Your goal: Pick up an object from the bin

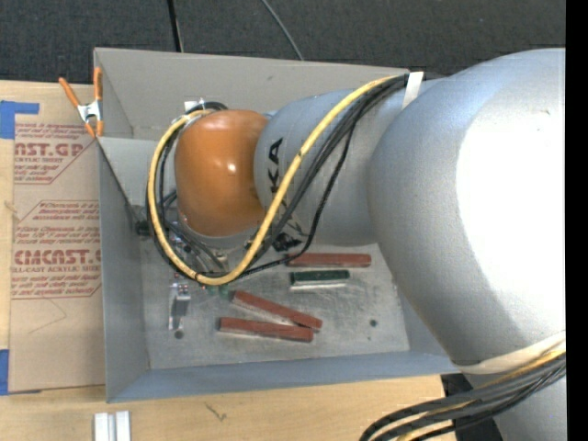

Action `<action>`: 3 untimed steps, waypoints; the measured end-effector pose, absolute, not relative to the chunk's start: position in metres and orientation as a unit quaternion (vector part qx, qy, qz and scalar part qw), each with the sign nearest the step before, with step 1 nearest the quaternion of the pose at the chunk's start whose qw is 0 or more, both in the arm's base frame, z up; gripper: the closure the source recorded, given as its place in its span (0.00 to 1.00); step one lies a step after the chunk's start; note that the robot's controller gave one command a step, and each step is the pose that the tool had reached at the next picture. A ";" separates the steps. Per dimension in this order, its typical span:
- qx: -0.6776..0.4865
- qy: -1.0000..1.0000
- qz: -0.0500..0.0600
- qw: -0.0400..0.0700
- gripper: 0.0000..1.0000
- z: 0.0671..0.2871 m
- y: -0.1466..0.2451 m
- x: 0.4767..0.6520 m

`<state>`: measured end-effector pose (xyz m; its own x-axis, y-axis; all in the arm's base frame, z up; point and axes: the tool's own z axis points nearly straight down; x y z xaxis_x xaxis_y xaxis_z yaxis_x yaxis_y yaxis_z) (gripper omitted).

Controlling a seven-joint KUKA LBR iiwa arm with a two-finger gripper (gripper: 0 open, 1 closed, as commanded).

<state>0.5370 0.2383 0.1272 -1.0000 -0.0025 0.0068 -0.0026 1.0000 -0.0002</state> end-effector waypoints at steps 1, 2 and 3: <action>0.001 -1.000 -0.001 0.000 0.00 0.132 0.237 0.539; 0.032 -0.999 0.000 0.000 0.00 0.134 0.203 0.540; 0.110 -0.994 0.000 -0.001 0.00 0.136 0.181 0.547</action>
Offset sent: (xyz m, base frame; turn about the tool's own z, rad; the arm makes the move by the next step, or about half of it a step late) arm 0.0045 -0.0583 0.0094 -0.0924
